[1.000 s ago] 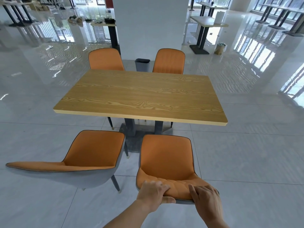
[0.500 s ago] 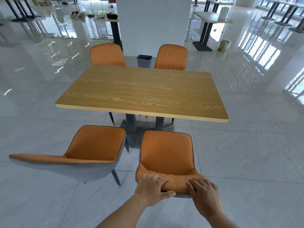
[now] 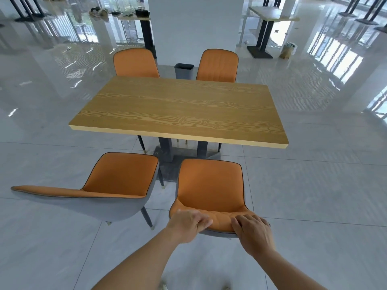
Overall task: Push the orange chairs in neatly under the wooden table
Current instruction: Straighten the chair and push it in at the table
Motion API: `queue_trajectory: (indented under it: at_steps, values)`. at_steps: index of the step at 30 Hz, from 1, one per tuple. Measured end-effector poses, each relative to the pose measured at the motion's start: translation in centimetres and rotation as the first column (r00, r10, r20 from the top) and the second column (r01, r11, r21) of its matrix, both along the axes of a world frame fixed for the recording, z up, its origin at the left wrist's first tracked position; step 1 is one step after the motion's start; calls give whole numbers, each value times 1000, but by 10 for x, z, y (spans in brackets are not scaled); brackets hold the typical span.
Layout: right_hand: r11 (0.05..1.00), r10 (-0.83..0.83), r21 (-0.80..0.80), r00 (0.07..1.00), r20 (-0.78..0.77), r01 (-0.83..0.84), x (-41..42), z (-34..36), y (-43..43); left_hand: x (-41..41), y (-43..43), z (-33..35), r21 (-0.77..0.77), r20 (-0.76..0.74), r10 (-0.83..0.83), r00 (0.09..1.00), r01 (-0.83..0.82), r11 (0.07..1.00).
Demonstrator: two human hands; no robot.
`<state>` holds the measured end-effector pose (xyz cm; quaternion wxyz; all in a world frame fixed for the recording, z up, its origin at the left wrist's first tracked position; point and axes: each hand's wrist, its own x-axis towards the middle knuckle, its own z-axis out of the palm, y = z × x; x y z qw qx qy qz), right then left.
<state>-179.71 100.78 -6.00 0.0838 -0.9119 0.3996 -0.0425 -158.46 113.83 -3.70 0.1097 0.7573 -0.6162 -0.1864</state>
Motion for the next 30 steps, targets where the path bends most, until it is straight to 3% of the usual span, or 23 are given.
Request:
queue_trajectory:
  at_steps: [8, 17, 30]
  values:
    - [990, 138, 40, 988, -69, -136, 5, 15, -13, 2, -1, -7, 43, -61, 54, 997, -51, 998]
    - [994, 95, 60, 987, -131, -88, 6, 16, -10, 2, 0, -7, 175, -85, 78, 993, -62, 983]
    - [999, 32, 18, 995, -94, -31, -5, -1, -7, -16, 8, -13, -57, -11, 72, 997, -73, 996]
